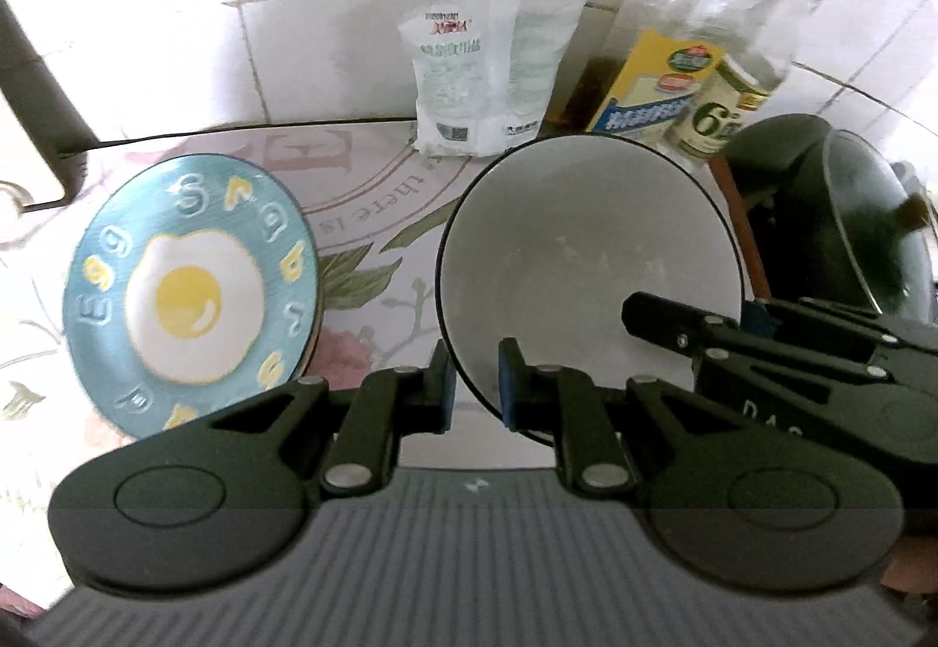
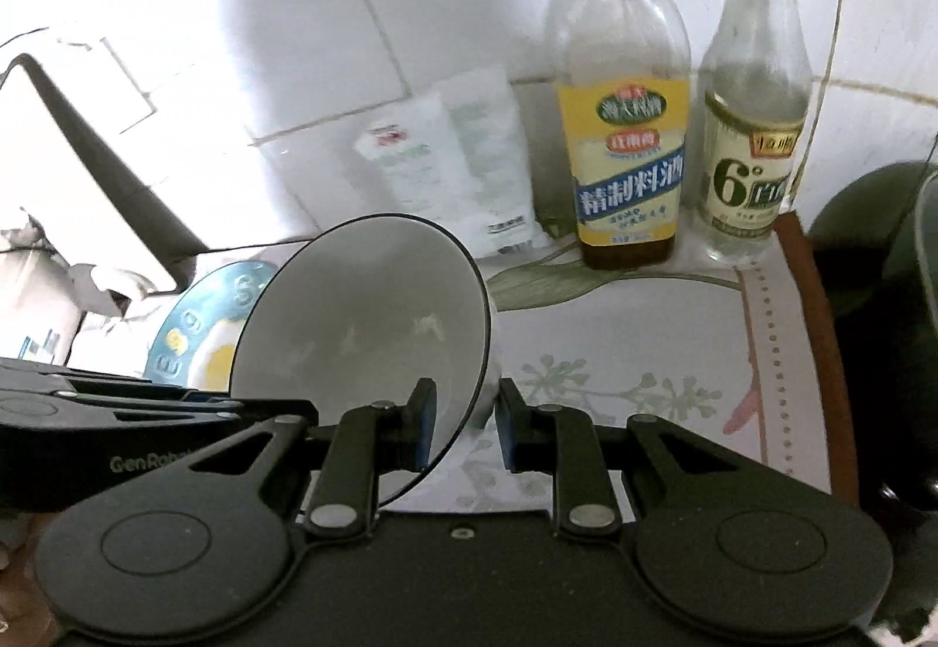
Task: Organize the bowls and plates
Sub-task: 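Carry the third white bowl with both grippers over the stacked bowls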
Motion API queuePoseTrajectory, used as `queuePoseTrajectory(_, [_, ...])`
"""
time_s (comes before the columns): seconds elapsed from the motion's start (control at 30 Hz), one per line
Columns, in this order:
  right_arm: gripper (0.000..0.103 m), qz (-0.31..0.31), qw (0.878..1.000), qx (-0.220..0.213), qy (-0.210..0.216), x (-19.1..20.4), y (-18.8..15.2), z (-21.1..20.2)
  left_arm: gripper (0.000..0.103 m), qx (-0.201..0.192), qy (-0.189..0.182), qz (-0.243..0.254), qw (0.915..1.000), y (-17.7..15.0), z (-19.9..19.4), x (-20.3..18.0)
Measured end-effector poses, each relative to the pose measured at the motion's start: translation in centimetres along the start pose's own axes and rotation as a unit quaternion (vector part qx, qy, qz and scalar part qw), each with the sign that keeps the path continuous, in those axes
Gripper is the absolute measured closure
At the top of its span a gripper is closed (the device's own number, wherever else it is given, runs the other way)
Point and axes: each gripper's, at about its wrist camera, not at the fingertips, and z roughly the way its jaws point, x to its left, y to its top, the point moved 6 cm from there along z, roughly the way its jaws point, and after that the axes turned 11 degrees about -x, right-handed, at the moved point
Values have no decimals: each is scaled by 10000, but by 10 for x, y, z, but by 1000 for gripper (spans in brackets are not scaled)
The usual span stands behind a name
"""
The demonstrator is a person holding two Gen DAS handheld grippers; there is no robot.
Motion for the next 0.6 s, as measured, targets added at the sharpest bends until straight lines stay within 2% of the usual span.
queuePoseTrajectory(0.3, [77, -714, 9973, 23, -170, 49, -19, -46, 89, -46, -82, 20, 10000, -23, -59, 17])
queuePoseTrajectory(0.6, [76, -1145, 9932, 73, -192, 82, -37, -63, 89, -4, -147, -242, 9996, -50, -83, 43])
